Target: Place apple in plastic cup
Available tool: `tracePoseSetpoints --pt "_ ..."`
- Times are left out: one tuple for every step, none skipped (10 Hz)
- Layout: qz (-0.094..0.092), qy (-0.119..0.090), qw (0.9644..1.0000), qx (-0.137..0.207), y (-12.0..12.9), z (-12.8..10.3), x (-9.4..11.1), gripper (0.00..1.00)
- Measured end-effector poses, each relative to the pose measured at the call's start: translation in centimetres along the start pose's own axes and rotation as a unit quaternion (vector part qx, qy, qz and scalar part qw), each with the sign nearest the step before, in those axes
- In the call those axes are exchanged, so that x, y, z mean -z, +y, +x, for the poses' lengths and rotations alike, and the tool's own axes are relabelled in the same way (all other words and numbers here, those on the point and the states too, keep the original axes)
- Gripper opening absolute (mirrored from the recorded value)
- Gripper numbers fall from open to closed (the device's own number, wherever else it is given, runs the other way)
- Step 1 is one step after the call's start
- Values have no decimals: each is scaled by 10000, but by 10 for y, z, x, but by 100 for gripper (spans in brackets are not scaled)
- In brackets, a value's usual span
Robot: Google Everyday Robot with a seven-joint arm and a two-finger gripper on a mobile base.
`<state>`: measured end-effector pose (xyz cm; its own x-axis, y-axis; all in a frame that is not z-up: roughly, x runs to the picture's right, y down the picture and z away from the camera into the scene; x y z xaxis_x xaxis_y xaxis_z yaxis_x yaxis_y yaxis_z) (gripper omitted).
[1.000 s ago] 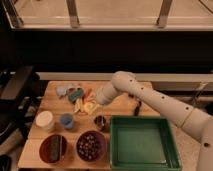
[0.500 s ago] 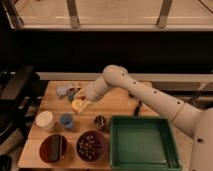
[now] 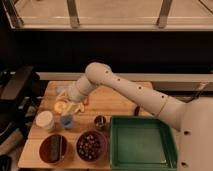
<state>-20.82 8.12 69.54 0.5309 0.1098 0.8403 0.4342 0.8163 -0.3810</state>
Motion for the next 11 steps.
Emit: tracePoseSetpoints --pt "-103 -14 9999 -10 3 3 -11 45" --pt "-160 -12 9999 -55 5 10 -18 53" --pt "-229 -6 9996 -138 9 22 -27 64" --pt "-273 -8 9994 -227 11 32 -33 74" --pt "-302 -15 9991 -292 12 36 -37 77" --pt "-330 -25 9988 -356 12 40 -41 78" --pt "-354 -38 9985 -411 12 43 -44 78" --pt "-360 -41 9984 -430 12 43 -46 78" --pt "-367 -36 9982 -464 12 44 -47 78" --pt "-364 -36 9982 -465 11 44 -46 78" --pt "-361 -35 9982 -469 11 44 -46 78"
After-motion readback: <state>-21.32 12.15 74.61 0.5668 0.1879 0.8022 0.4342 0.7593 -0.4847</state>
